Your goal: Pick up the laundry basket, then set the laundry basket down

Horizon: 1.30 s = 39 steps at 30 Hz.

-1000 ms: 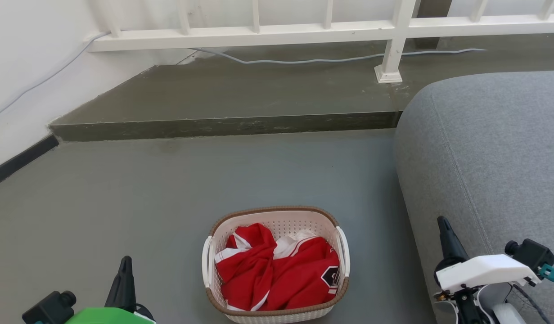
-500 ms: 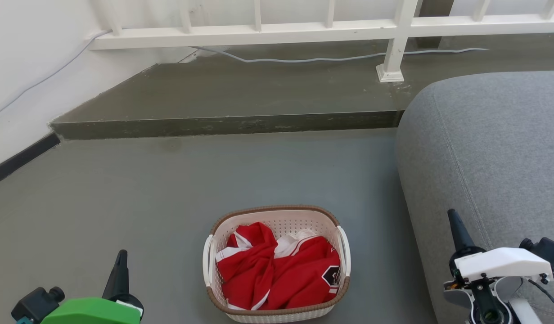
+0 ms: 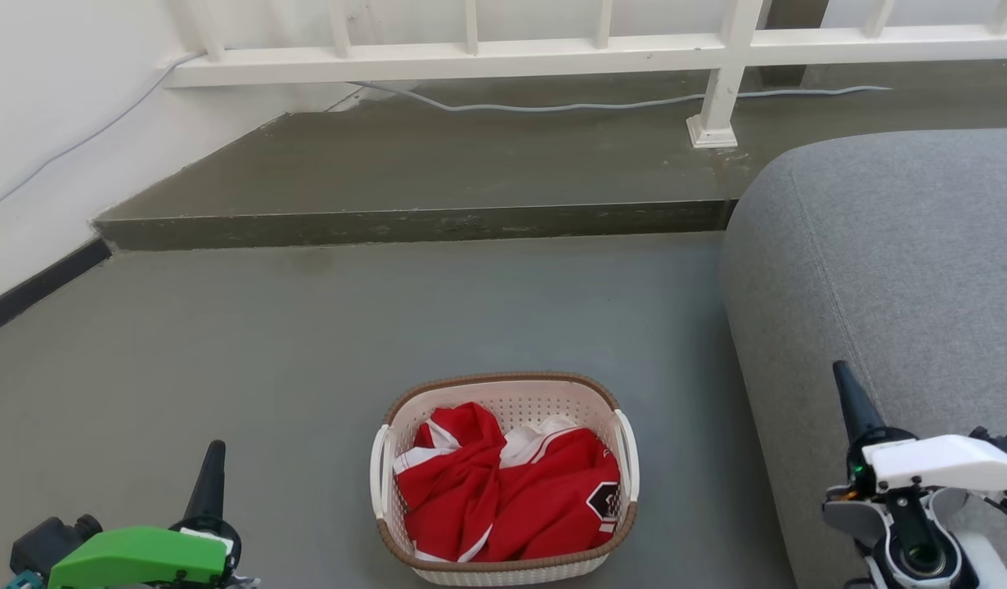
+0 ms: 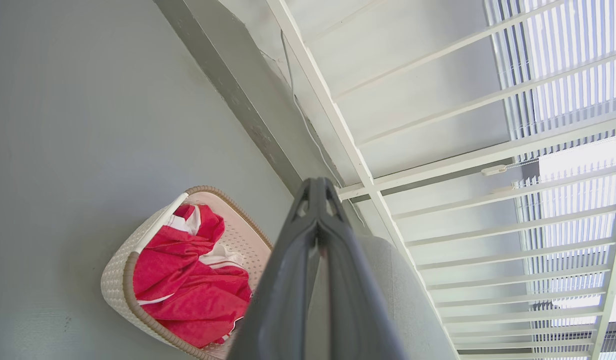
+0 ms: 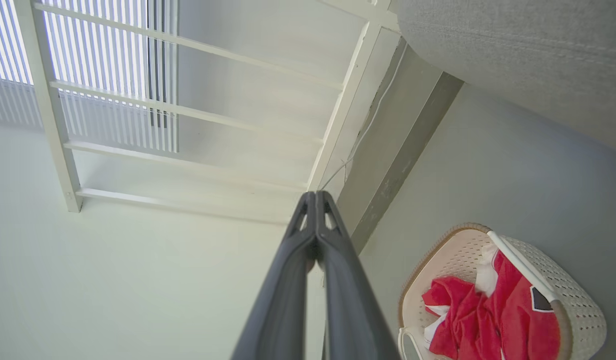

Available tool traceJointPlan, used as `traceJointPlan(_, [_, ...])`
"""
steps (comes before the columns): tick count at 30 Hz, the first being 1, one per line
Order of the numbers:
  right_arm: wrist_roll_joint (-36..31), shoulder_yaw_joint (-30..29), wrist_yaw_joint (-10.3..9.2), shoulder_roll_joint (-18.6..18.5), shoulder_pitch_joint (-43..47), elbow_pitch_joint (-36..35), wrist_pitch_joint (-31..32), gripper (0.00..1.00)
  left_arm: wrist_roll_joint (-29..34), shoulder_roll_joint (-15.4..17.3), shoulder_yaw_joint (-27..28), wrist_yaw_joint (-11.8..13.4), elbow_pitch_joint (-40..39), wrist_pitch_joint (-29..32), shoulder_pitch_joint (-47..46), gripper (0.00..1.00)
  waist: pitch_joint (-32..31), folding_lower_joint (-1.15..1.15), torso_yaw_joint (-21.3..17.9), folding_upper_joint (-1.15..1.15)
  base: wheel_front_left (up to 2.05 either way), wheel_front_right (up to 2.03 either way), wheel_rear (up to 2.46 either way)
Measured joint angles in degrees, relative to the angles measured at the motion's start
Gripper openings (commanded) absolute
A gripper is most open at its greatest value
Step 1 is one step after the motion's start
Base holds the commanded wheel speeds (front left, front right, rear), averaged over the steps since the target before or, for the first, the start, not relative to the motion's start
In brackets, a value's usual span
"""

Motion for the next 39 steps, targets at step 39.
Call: traceJointPlan(39, [19.33, -5.27, 4.01, -0.73, -3.13, 1.86, 4.45, 0.00, -21.89, 0.49, 2.81, -4.17, 5.20, 4.03, -5.22, 0.00, 0.28, 0.00, 0.45, 0.00, 0.00, 0.00, 0.00])
